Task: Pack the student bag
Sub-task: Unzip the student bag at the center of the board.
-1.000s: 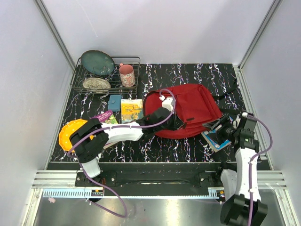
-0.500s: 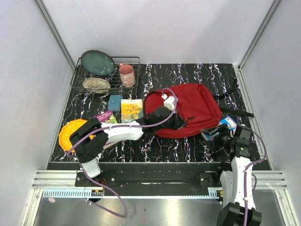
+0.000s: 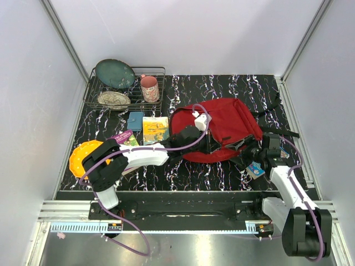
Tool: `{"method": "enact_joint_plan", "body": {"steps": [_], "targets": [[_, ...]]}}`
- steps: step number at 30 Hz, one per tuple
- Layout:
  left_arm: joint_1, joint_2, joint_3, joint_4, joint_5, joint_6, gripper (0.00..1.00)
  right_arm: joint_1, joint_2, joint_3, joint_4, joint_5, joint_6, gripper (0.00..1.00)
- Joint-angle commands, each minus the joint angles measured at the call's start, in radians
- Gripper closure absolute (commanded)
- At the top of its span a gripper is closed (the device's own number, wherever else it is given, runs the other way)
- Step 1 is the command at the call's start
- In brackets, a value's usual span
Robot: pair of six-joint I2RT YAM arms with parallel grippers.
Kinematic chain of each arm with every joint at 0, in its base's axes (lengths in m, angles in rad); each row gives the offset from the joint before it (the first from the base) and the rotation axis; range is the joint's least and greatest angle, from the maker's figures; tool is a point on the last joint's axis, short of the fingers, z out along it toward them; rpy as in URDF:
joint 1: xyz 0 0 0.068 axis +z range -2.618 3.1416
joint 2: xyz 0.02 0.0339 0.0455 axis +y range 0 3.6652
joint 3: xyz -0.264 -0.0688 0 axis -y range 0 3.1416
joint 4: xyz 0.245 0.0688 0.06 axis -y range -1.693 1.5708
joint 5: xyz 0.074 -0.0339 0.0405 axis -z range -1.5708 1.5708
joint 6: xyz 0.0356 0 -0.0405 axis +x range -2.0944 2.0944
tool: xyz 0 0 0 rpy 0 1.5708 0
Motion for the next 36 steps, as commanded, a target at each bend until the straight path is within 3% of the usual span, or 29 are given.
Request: {"method": "enact_joint_plan", "body": {"steps": [1,9,12,13,14,24,36], "targets": [[-0.002,-0.034,0.017,0.093,0.055,0.027,1.00,0.029,0.038,0.010,0.176,0.106,0.090,0.30],[-0.002,-0.051,0.006,0.107,0.088,0.038,1.00,0.036,0.167,0.072,0.246,0.130,0.041,0.57],[-0.002,-0.055,0.009,0.105,0.099,0.054,1.00,0.036,0.230,0.126,0.249,0.129,-0.005,0.83],[-0.002,-0.057,0.007,0.105,0.101,0.056,1.00,0.036,0.239,0.151,0.249,0.132,-0.015,0.97],[-0.002,-0.062,0.007,0.104,0.104,0.058,1.00,0.036,0.255,0.163,0.249,0.135,-0.031,1.00],[-0.001,-0.144,-0.072,0.078,0.046,0.061,1.00,0.033,0.328,0.358,0.184,0.305,-0.145,1.00],[0.003,-0.270,-0.172,-0.037,-0.065,0.122,1.00,-0.157,0.543,0.520,0.209,0.190,-0.188,1.00]]}}
